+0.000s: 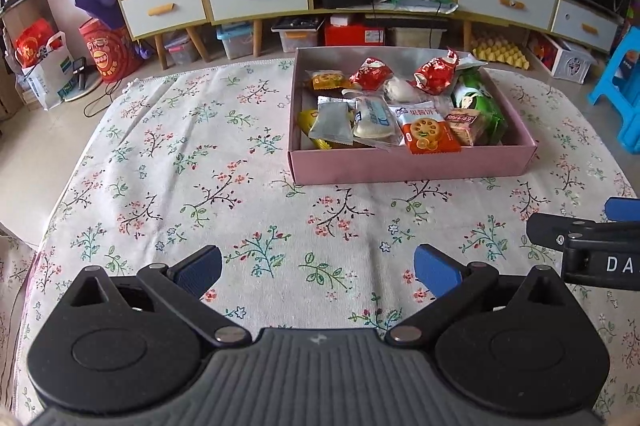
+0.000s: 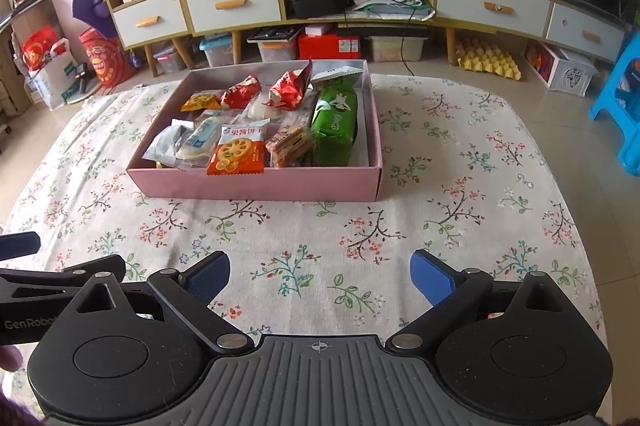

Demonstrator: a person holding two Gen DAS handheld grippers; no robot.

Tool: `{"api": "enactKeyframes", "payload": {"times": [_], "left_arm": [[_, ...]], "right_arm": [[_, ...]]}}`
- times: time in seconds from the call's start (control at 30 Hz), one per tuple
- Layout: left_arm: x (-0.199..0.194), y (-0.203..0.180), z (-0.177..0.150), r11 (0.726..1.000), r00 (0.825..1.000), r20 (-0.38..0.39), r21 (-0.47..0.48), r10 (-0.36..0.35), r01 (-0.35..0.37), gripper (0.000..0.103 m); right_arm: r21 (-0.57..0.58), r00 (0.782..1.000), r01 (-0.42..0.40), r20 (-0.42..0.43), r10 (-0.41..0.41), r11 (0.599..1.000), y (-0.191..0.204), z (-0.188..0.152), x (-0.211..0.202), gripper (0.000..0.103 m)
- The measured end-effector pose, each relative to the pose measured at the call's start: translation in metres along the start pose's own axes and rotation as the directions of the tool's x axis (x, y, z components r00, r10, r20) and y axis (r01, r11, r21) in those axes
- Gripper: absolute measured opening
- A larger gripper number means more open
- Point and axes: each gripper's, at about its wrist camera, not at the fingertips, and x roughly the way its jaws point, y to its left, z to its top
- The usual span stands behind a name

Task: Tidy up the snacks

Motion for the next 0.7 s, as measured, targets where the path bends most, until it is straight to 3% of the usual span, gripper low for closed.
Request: {"api": "enactKeyframes", "payload": {"times": [0.7], "left_arm": [[-0.0002, -0.0005, -0.0002, 1.0, 1.0, -0.001, 0.004, 0.001, -0.001, 0.103]], "right_arm": [[-0.025, 1.0, 0.006, -0.013, -0.007, 1.0, 0.0059, -0.0028, 0.0052, 0.098]]}}
